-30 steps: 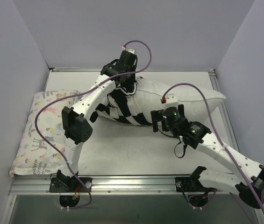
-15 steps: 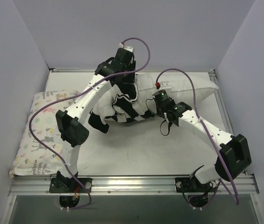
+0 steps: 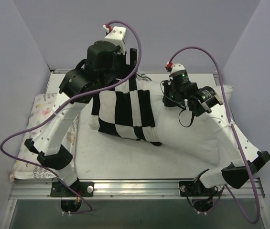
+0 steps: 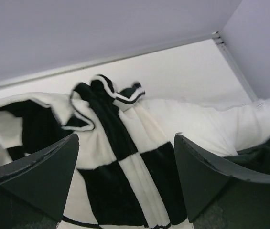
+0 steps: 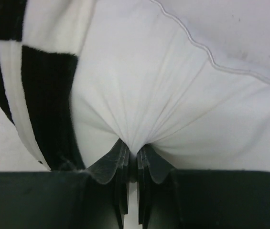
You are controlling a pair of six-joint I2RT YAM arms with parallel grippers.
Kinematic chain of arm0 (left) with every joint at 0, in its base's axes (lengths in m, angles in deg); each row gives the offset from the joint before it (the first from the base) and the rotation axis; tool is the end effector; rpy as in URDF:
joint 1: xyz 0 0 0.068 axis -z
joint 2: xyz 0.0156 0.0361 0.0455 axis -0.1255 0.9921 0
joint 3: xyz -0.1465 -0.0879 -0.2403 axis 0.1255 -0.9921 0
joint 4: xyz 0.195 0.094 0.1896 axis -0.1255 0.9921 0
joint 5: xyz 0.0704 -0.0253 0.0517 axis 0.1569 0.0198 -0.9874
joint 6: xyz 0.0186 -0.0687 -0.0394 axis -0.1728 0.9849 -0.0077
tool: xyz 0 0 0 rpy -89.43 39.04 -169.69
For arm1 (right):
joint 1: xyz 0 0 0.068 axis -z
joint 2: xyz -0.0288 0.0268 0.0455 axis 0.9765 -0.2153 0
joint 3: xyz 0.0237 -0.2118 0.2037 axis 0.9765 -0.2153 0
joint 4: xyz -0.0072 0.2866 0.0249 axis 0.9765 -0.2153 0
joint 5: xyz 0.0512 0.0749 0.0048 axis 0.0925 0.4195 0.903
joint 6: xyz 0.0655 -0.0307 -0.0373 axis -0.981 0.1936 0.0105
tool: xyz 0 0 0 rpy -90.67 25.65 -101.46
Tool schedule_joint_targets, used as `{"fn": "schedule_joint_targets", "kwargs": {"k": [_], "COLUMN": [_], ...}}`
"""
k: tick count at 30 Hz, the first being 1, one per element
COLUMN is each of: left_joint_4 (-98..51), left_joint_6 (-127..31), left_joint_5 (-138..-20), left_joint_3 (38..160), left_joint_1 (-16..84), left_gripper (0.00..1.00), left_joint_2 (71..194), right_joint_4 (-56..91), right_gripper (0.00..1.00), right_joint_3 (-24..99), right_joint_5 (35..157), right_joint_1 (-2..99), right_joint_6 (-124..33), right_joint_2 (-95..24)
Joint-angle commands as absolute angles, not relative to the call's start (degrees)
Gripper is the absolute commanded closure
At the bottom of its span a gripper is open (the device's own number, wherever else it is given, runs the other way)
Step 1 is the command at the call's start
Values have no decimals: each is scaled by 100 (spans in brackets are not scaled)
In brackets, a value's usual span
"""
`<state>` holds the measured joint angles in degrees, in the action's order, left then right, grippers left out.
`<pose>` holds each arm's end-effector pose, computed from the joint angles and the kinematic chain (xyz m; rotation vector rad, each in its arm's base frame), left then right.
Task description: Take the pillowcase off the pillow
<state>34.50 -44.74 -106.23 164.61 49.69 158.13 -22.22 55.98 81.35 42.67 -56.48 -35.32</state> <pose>0.3041 -0.2473 0.5607 0.2238 1.8865 -0.3746 0.2947 0.1947 0.4525 -0.2320 2.0541 0.4422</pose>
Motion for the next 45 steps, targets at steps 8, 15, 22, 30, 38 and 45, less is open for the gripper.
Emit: {"fn": "schedule_joint_targets", "kwargs": {"k": [8, 15, 22, 30, 38, 45], "left_joint_4": [1343, -628, -479, -523, -206, -206], "left_joint_6": [-3862, -3395, -2947, -2735, -2770, -2946], "left_joint_5": [-11280, -10506, -11156, -11297, -11412, -11139], "left_joint_3": [11694, 9561, 9316, 9087, 9113, 9051], "left_joint_1": [5827, 5810, 5810, 5801, 5599, 5484], "left_gripper": [8, 5, 24, 77, 100, 100], "left_joint_2": [13563, 13743, 14237, 14228, 14044, 13657], "right_joint_4": [-980, -645, -872, -963, -400, 145], "right_gripper": [100, 77, 15, 5, 5, 39], "right_joint_3": [4068, 3987, 3672, 2065, 1272, 1201], "right_joint_5": [8078, 8060, 7823, 7242, 7154, 7909], "right_joint_1": [4618, 4795, 4759, 4118, 4398, 4733], "right_joint_6": [-5694, -5632, -5728, -6580, -6854, -6775], "right_joint_2": [-3408, -3857, -3023, -2020, -1968, -2222]}}
